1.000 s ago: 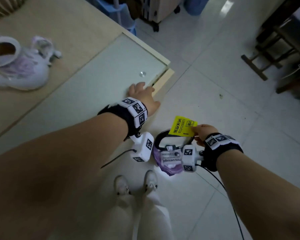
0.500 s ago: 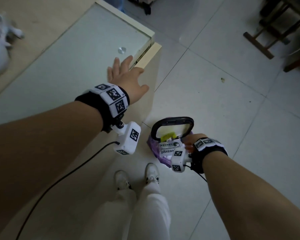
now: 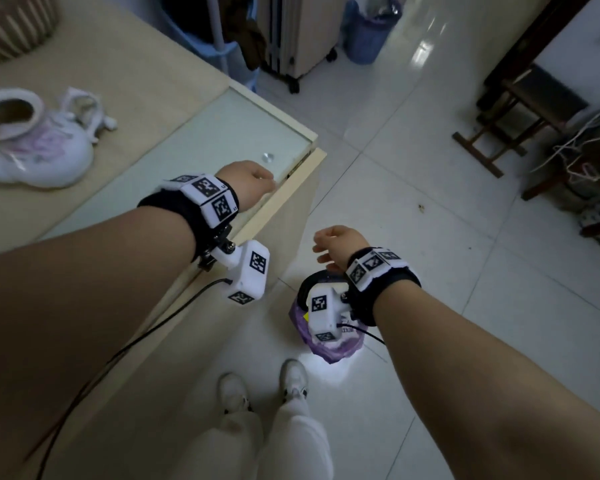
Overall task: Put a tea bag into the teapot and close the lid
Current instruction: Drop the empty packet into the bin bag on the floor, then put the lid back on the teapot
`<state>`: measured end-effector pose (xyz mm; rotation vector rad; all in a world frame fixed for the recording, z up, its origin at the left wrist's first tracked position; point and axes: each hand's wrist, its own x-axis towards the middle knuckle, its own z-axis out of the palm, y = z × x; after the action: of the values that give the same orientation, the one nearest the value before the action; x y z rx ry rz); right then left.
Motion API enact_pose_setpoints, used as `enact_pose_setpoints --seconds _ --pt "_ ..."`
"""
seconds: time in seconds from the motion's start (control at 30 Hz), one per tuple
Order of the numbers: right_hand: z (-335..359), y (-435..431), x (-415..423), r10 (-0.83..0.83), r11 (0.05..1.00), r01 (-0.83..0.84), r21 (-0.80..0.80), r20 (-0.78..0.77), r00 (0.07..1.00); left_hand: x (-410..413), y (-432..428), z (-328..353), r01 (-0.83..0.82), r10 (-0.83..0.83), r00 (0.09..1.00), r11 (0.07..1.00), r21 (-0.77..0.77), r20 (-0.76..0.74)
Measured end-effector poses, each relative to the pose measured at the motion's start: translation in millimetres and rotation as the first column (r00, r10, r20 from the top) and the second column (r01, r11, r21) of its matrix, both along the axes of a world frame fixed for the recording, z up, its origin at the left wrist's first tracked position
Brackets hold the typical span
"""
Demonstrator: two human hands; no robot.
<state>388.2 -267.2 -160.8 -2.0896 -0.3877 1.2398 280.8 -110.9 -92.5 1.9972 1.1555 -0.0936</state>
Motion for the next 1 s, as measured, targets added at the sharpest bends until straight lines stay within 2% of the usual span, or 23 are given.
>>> enact_pose_setpoints --seconds 0.17,0.27,0.4,0.47,0.67,0.77,0.83,1.0 --pt "74.7 79.7 -31.9 0.169 0.975 -0.183 0.123 0.115 0.979 -50.2 37.6 58.4 -0.109 0.112 0.991 0.993 -0.048 0.072" --pt "109.6 129.2 -67.7 0.28 0.942 -0.301 0.146 0.15 0.948 -100.8 65.0 91.5 -0.21 0.208 0.973 0.978 0.012 0.103" --pt "130.2 178.6 -106.9 0.443 0.881 -0.46 0.11 0.149 0.884 -164.9 94.0 110.4 -0.291 0.288 0.955 0.956 0.039 0.068" --pt "133.2 200.5 -122.9 0.493 0.856 -0.508 0.101 0.139 0.859 -194.1 108.5 112.1 -0.376 0.374 0.926 0.925 0.059 0.047" --pt "122.0 266.8 -139.9 0.518 0.845 -0.531 0.064 0.156 0.841 -239.1 145.6 99.2 -0.657 0.658 0.753 0.752 0.048 0.002" --pt "111.2 307.2 -135.0 0.535 0.835 -0.55 0.028 0.199 0.821 -241.8 161.2 87.5 -0.717 0.719 0.693 0.695 0.046 -0.058" --pt "107.3 326.7 -128.6 0.536 0.833 -0.553 0.013 0.229 0.813 -240.0 165.8 81.4 -0.712 0.709 0.697 0.702 0.02 -0.108" --pt "89.6 376.3 -115.1 0.639 0.761 -0.647 -0.051 0.232 0.733 -236.4 171.2 58.0 -0.737 0.718 0.675 0.66 -0.146 -0.168"
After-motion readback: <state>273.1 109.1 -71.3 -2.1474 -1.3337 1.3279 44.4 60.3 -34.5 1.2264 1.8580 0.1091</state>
